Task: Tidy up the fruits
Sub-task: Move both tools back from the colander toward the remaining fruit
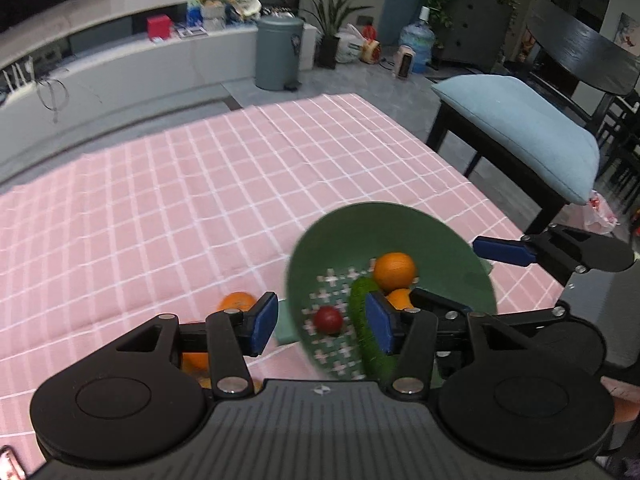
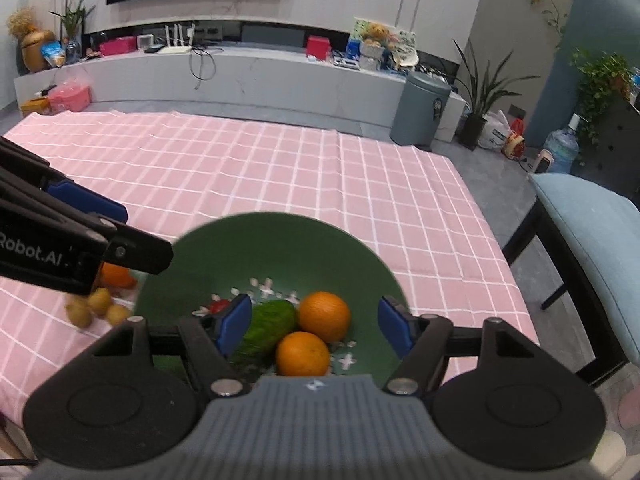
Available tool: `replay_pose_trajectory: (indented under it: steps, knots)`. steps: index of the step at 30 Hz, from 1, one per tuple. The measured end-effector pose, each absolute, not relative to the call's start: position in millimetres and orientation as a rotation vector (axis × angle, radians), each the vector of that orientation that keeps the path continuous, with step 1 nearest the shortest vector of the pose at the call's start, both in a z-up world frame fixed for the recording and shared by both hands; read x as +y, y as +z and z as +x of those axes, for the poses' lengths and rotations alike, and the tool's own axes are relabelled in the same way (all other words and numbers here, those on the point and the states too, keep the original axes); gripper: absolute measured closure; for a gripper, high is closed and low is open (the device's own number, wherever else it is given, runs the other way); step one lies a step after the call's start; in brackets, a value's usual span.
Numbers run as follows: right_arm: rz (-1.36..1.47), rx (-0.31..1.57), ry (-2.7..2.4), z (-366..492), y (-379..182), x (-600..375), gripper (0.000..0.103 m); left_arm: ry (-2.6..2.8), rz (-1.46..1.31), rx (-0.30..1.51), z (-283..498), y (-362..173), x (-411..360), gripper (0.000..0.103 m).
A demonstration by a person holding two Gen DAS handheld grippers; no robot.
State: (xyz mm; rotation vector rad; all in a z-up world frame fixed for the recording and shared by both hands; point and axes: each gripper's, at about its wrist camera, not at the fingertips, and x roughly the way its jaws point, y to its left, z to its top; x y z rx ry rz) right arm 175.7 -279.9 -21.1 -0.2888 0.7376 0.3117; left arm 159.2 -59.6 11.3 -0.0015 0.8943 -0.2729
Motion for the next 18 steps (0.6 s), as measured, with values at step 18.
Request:
replay_pose_trajectory:
  steps: [18]
  knots:
    - [-0.370, 0.663, 0.532, 145.6, -8.8, -199.9, 0.036, -0.141, -0.159, 0.861, 127.2, 2.7, 49.8, 0.041]
